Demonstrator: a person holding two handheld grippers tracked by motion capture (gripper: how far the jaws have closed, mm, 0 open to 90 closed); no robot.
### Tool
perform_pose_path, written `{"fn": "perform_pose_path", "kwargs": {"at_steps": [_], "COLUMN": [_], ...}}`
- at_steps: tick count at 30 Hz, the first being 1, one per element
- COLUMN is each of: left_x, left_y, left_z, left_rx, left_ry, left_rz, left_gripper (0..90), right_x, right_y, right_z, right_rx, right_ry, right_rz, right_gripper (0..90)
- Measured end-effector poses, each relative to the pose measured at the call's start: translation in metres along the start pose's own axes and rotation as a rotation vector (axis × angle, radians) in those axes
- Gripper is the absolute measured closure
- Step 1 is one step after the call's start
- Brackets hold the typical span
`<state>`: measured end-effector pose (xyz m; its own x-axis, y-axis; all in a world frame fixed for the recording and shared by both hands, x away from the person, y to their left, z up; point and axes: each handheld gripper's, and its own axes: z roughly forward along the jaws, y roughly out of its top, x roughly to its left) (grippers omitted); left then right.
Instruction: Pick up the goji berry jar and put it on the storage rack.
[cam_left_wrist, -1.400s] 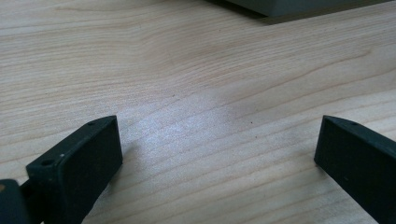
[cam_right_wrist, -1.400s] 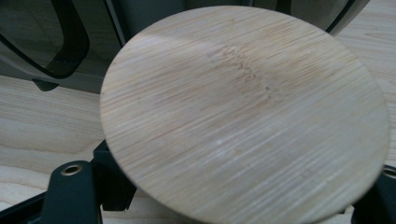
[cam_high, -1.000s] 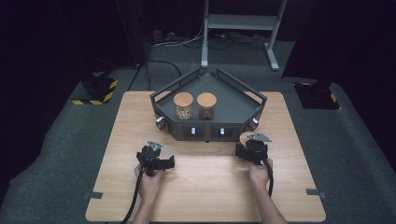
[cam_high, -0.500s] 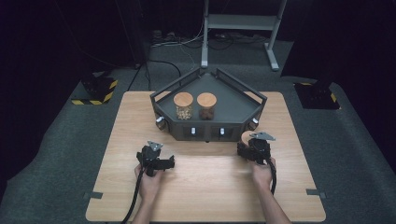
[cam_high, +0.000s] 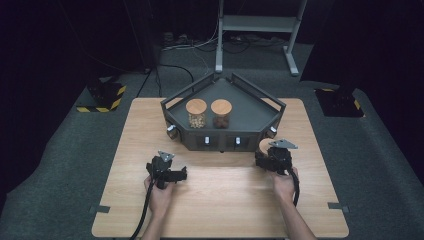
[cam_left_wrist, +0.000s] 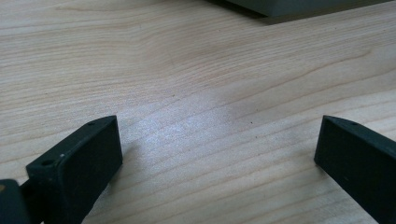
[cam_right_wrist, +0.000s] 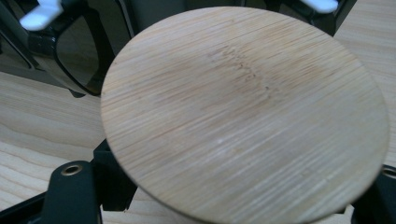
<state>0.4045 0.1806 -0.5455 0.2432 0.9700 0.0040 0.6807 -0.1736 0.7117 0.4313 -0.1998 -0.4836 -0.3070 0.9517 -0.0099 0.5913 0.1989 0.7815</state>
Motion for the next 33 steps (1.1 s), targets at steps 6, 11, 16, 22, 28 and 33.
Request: {"fn": "perform_pose_path", "kwargs": {"at_steps": [6,11,16,22,28,33], "left_x": [0.000,0.000,0.000,0.000,0.000,0.000], "left_y": [0.000,0.000,0.000,0.000,0.000,0.000], "left_z": [0.000,0.000,0.000,0.000,0.000,0.000], "left_rx": [0.000,0.000,0.000,0.000,0.000,0.000], "left_ry": [0.000,0.000,0.000,0.000,0.000,0.000], "left_rz": [0.000,0.000,0.000,0.000,0.000,0.000], "left_gripper": [0.9,0.9,0.9,0.9,0.9,0.9], "right_x": [0.000,0.001,0.002,0.003,0.004,0.004], "right_y": [0.006,0.009,0.014,0.019,0.025,0.031], "right_z": [-0.007,-0.011,-0.016,-0.022,-0.028,-0.034], "right_rx": [-0.009,-0.013,-0.022,-0.035,-0.043,-0.052], "right_ry": [0.007,0.018,0.040,0.058,0.068,0.081], "right_rz": [0.004,-0.007,-0.006,-0.014,-0.025,-0.029], "right_gripper": [25.6,25.6,25.6,25.6,25.6,25.6]}}
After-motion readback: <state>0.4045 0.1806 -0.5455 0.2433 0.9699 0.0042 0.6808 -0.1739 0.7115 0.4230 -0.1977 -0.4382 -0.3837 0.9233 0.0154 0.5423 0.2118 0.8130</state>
